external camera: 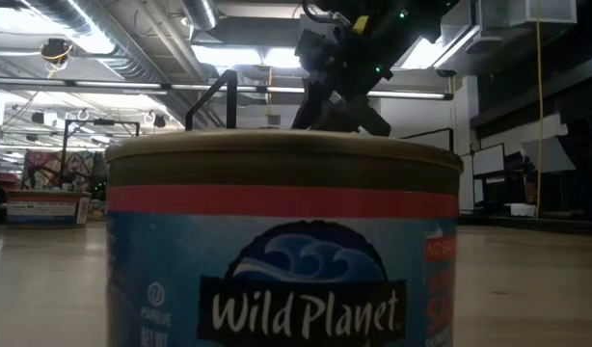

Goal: Stack canned seafood by type on shelf
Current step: Stack the yellow and blue tuna can on the shelf on top of the other yellow and blue tuna can, then stack the blue and pink tuna can on the shelf on top of the other blue and pink tuna can

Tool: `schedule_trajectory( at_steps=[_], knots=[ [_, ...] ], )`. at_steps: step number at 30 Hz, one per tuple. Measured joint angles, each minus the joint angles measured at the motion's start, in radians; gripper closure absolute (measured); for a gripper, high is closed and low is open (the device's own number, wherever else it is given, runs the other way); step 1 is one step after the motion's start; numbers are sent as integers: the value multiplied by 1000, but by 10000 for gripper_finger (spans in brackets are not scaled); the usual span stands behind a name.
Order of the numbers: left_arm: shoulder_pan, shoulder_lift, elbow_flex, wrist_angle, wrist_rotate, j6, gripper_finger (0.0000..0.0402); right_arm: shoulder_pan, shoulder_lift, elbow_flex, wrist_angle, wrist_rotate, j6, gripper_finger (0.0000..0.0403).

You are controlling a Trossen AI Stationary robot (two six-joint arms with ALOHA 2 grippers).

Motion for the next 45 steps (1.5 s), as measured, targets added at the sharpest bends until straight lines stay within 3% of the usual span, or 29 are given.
schedule_trajectory(
  at_steps=[24, 30, 34, 38, 45],
  knots=[
    [-66, -27, -2, -50, 0, -72, 315, 40, -68, 1, -40, 5, 12, 239],
    [-119, -29, -2, -218, 22, -337, 315, 104, -99, 2, -68, 4, 69, 239],
    [-163, -26, -2, -406, 114, -615, 315, 153, -99, 2, -72, 4, 76, 239],
    [-222, -25, -3, -569, 136, -906, 315, 194, -99, 2, -72, 4, 78, 239],
    [-311, -19, -107, -618, 138, -1254, 315, 219, -99, 0, -86, -3, 98, 239]
  ],
)
